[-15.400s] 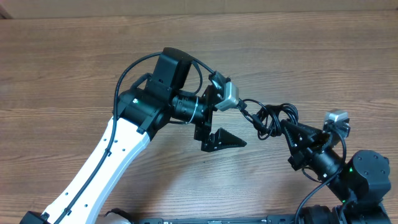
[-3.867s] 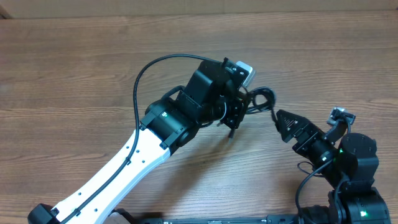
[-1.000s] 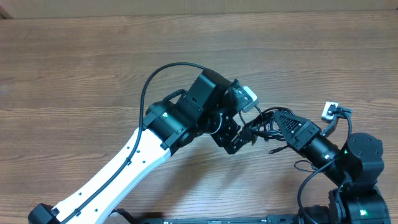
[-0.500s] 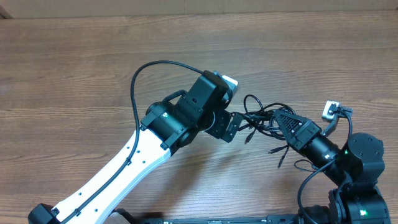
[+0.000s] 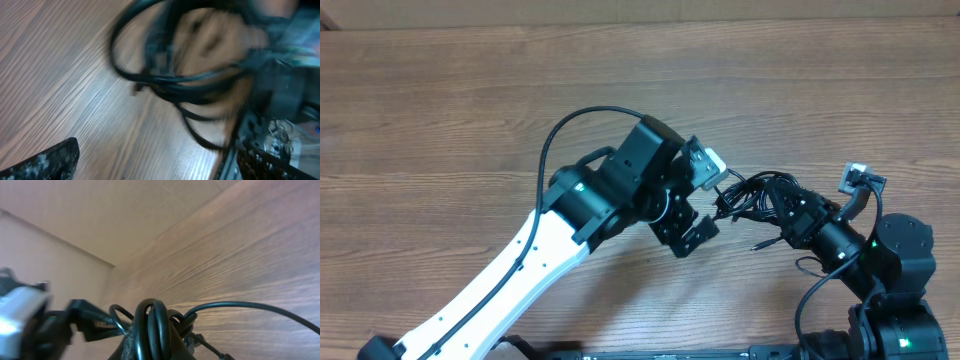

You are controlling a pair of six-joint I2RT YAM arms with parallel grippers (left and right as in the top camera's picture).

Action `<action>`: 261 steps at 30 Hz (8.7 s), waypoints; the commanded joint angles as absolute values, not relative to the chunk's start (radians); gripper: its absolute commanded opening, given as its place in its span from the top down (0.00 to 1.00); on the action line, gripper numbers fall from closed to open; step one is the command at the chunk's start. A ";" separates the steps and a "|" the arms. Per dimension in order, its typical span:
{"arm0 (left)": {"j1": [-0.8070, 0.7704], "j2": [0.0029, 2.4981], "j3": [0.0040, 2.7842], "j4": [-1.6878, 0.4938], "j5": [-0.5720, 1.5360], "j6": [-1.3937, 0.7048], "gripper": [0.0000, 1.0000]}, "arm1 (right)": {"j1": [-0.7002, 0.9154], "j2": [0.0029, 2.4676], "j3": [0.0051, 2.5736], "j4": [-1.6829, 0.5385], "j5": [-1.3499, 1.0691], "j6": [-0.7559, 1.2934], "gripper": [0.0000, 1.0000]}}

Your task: Untangle cables

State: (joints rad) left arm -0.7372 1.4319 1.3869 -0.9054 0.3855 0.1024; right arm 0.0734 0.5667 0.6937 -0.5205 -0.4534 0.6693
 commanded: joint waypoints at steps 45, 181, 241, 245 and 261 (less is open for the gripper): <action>-0.635 1.348 1.394 -0.902 -0.161 -0.441 0.96 | 0.076 0.557 0.713 -0.430 -0.813 0.262 0.96; -0.699 1.388 1.394 -0.786 0.529 0.285 0.96 | 0.076 0.557 0.713 -0.332 -0.927 0.320 0.11; -0.619 1.387 1.394 -0.519 0.708 -0.030 0.96 | 0.076 0.557 0.713 -0.535 -0.713 0.134 0.00; -0.657 1.387 1.394 -0.520 0.752 0.047 0.96 | 0.076 0.557 0.713 -0.532 -0.704 0.155 0.00; -0.649 1.387 1.394 -0.649 0.651 0.168 0.96 | 0.076 0.557 0.713 -0.510 -0.542 0.354 0.00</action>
